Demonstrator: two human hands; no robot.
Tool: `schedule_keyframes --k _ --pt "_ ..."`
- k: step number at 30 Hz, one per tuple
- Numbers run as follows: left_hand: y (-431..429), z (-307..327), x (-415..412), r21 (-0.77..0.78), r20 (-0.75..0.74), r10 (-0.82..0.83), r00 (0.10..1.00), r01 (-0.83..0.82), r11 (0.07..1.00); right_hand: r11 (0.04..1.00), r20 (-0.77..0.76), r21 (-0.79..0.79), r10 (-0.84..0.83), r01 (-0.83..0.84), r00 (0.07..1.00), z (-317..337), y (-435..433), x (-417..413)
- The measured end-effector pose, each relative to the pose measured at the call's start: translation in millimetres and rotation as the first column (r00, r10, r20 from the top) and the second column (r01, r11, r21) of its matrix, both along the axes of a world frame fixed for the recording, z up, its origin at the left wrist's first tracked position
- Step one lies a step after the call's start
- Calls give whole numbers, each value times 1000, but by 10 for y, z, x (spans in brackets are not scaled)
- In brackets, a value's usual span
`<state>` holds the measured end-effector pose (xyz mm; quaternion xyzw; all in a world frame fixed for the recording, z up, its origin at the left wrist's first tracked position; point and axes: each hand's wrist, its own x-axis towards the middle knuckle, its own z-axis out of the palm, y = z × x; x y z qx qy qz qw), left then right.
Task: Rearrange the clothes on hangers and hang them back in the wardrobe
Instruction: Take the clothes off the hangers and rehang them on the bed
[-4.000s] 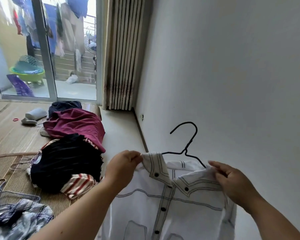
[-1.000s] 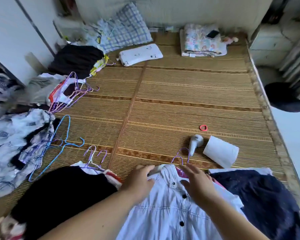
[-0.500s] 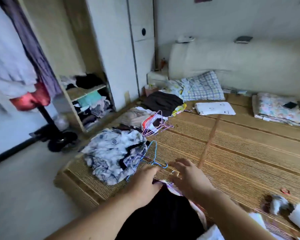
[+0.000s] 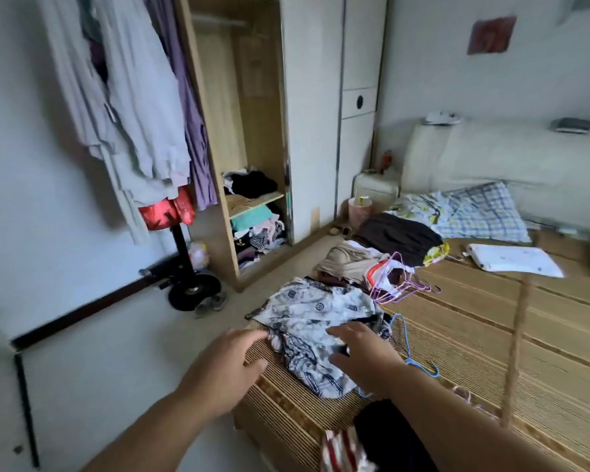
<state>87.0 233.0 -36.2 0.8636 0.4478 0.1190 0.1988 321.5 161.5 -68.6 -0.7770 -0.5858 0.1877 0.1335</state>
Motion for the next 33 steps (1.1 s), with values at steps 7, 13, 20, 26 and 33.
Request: schedule_keyframes --k 7,13,20,26,33 --pt "750 -191 -433 -26 -38 78 996 -79 997 998 -58 -43 -46 43 997 -195 740 -88" --pt "1660 -615 -53 -59 -97 20 995 -26 998 988 -90 -63 -146 141 985 -633 1322 302" --pt "2776 -992 954 -206 -187 -186 965 147 967 949 -139 -184 -284 257 949 -1069 2022 1023" --pt "3416 -1223 1794 -279 -200 -339 919 278 919 891 -132 -268 -411 366 902 -1270 2400 1568" --pt "3681 -1816 2688 -382 -257 -523 813 412 827 708 -182 -383 -688 594 703 -1699 2242 1813"
